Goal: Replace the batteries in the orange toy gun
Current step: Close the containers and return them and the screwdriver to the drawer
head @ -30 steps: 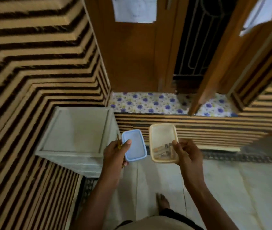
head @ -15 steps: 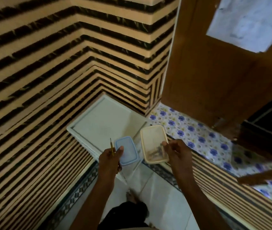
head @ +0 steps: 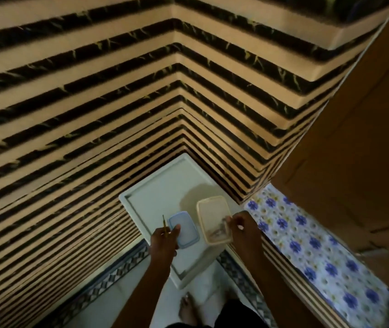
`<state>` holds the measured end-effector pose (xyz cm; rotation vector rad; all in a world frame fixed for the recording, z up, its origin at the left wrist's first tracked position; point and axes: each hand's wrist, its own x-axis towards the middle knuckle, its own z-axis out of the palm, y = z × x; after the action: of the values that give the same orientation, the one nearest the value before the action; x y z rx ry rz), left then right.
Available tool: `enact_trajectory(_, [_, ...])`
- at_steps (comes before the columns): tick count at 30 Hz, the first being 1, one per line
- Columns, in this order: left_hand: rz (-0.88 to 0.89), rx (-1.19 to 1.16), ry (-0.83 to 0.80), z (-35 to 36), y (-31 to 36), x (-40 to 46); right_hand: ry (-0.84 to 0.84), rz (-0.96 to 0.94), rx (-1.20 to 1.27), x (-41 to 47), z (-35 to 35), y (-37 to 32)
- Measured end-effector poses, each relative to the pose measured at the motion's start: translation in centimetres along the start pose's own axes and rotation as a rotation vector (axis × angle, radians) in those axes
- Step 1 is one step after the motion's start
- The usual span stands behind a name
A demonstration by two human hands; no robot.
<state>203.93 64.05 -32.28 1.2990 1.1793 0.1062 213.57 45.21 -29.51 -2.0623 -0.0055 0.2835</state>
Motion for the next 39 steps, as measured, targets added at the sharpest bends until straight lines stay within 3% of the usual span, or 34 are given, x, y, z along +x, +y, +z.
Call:
enact_trajectory(5, [0.009, 0.131, 0.134, 1.6, -0.3, 2.4, -0.102, -0.005, -0.094, 4.6, 2.0, -0.7])
enact_trajectory(16, [-0.043, 0.289, 0.251, 5.1, 2.0, 3.5, -0.259, -0.02, -0.238, 12.1, 4.3, -0.8])
enact_trajectory(22, [-0.072, 0.325, 0.455, 4.5, 0.2, 3.7, -0.304, -0.118, -0.304, 13.8, 4.7, 0.9])
enact_trajectory(31, [0.031, 0.478, 0.566, 5.1, -0.6, 2.6, -0.362, -0.172, -0.36, 15.1, 4.7, 1.5])
enact_trajectory(39, [0.044, 0.454, 0.594, 4.7, -1.5, 3.8, -0.379, -0.193, -0.441, 14.0, 3.6, 4.2])
